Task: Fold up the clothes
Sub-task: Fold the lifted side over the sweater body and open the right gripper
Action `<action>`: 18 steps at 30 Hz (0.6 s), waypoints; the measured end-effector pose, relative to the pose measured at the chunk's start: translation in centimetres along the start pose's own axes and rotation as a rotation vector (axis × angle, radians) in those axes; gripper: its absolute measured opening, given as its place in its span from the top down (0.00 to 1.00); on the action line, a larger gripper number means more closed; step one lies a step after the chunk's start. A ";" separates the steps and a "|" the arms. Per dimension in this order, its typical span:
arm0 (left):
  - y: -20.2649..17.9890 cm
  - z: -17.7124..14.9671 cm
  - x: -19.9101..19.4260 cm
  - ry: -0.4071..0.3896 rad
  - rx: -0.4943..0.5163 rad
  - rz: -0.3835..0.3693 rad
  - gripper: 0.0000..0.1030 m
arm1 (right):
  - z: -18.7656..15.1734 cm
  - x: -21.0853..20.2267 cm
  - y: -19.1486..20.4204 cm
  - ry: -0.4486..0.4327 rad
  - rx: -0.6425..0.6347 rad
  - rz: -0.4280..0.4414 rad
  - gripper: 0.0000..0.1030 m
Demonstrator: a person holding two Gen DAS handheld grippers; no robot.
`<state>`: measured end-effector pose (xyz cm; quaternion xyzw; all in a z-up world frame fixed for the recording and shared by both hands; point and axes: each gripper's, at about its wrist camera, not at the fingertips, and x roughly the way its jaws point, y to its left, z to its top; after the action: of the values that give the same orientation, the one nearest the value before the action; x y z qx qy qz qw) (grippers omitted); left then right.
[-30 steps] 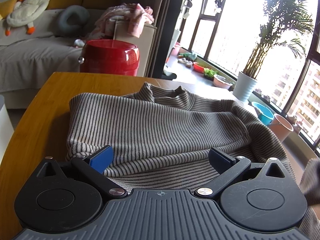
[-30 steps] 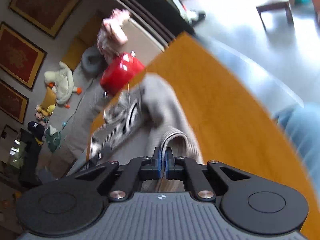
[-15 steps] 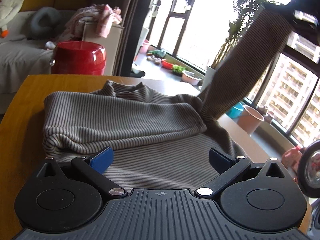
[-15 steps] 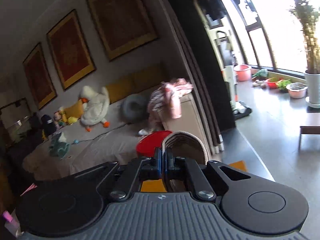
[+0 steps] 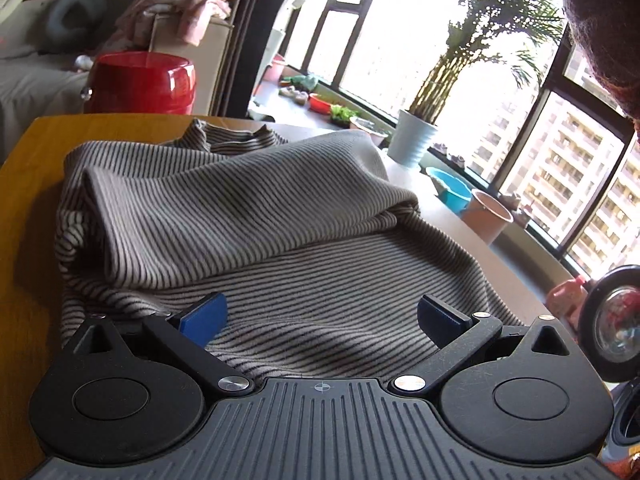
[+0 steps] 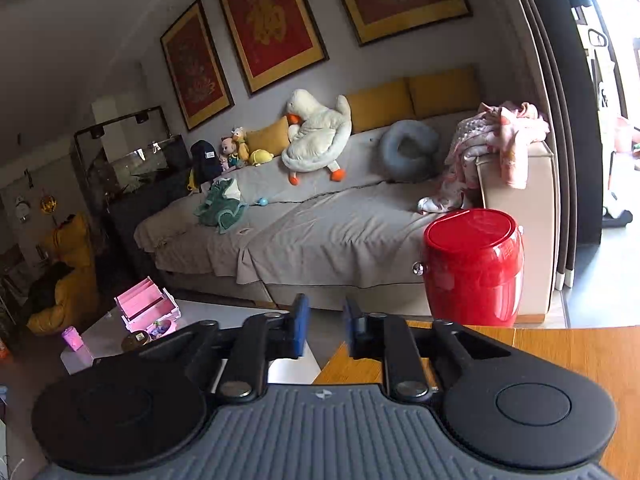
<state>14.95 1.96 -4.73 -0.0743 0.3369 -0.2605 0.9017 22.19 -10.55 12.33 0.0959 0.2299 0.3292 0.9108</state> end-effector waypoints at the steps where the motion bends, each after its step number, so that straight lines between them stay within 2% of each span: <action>1: -0.1 0.0 0.0 0.001 0.003 0.003 0.00 | -0.4 -0.3 -0.6 0.007 0.008 -0.011 0.74; 5: 0.0 -0.1 0.0 0.003 0.002 0.003 0.00 | -3.0 -0.7 -3.8 0.058 0.058 -0.081 0.71; 7: 0.0 0.1 0.1 0.003 -0.003 0.001 0.00 | -5.0 -0.6 -6.0 0.099 0.097 -0.116 0.66; 13: -0.1 0.2 0.0 0.012 0.009 0.007 0.00 | -12.0 -0.5 -13.7 0.218 0.220 -0.309 0.62; 14: -0.1 0.2 0.1 0.014 0.013 0.008 0.00 | -12.8 -0.8 -14.5 0.220 0.231 -0.320 0.63; 17: -0.3 0.2 0.1 0.021 0.025 0.013 0.00 | -13.6 -2.4 -15.0 0.184 0.236 -0.275 0.63; 18: -0.3 0.2 0.2 0.023 0.029 0.014 0.00 | -13.8 -3.0 -15.2 0.172 0.238 -0.260 0.57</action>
<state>15.05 1.58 -4.58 -0.0557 0.3439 -0.2598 0.9006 21.96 -23.74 -3.70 0.1439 0.3548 0.1864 0.9048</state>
